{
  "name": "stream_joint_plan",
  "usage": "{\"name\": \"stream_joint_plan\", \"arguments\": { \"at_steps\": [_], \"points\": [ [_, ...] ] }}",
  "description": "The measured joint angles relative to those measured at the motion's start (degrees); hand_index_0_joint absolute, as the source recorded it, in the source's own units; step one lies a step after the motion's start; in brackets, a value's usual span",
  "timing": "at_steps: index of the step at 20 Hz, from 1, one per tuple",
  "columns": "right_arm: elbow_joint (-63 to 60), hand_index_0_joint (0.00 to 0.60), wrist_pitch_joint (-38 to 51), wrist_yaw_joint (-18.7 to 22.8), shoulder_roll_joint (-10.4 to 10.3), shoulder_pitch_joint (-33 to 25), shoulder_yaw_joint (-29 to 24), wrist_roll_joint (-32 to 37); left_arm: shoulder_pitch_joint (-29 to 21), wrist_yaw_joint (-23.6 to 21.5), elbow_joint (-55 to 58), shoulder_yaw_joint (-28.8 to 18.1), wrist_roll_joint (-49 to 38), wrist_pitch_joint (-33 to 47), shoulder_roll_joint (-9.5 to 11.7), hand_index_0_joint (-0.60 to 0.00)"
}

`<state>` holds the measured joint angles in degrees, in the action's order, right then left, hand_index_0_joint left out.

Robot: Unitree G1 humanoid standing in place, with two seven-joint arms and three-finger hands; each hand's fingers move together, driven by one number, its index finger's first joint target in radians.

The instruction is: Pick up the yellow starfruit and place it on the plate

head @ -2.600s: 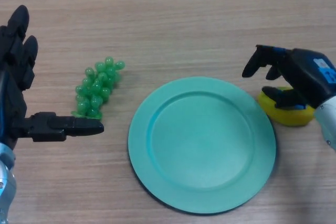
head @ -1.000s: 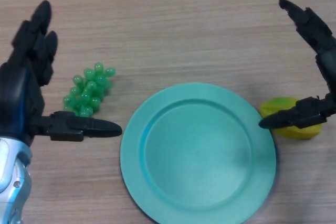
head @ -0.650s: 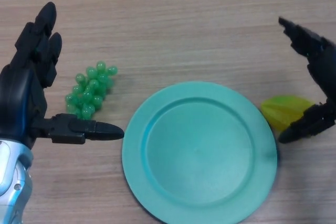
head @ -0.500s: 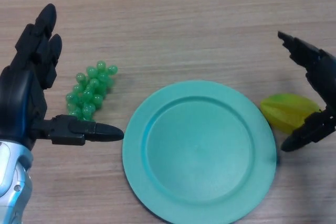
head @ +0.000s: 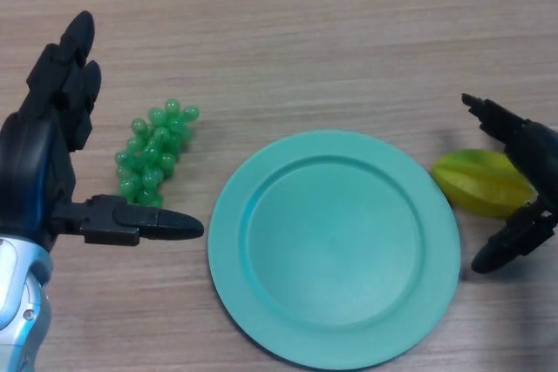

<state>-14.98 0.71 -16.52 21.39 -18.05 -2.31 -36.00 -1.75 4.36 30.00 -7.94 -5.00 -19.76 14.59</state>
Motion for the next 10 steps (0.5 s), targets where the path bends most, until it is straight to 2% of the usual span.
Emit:
{"name": "stream_joint_plan", "arguments": {
  "at_steps": [1, 2, 3, 5, 7, 9, 10],
  "points": [
    [-0.2, 0.150, 0.1, 0.6, 0.1, -0.1, 0.0, 0.0, 0.1, 0.0, 0.0, 0.0, 0.0, 0.0, 0.0, 0.000],
    [-0.3, 0.250, 0.4, 0.7, 0.1, -0.2, 0.0, 0.0, 0.1, 0.0, 0.0, 0.0, 0.0, 0.0, 0.0, 0.000],
    [-0.4, 0.400, 0.9, 0.8, 0.1, -0.2, 0.0, 0.0, 0.1, 0.0, 0.0, 0.0, 0.0, 0.0, 0.0, 0.000],
    [-1.2, 0.600, 4.2, 1.9, 0.7, -0.5, 0.3, -1.9, 0.1, 0.0, 0.3, 0.0, -0.1, 0.0, 0.0, 0.000],
    [-3.8, 0.600, 10.6, 5.5, 2.0, -1.7, 1.1, -9.4, 0.1, 0.0, 0.5, -0.1, -0.1, -0.1, 0.0, 0.000],
    [-4.2, 0.600, 12.0, 8.2, 2.3, -1.9, 1.1, -12.1, 0.1, 0.0, 0.5, -0.1, -0.1, -0.1, 0.0, 0.000],
    [-4.2, 0.600, 12.5, 8.2, 2.6, -1.9, 1.1, -12.6, 0.1, 0.0, 0.5, -0.1, -0.1, -0.1, 0.0, 0.000]
  ]
}}
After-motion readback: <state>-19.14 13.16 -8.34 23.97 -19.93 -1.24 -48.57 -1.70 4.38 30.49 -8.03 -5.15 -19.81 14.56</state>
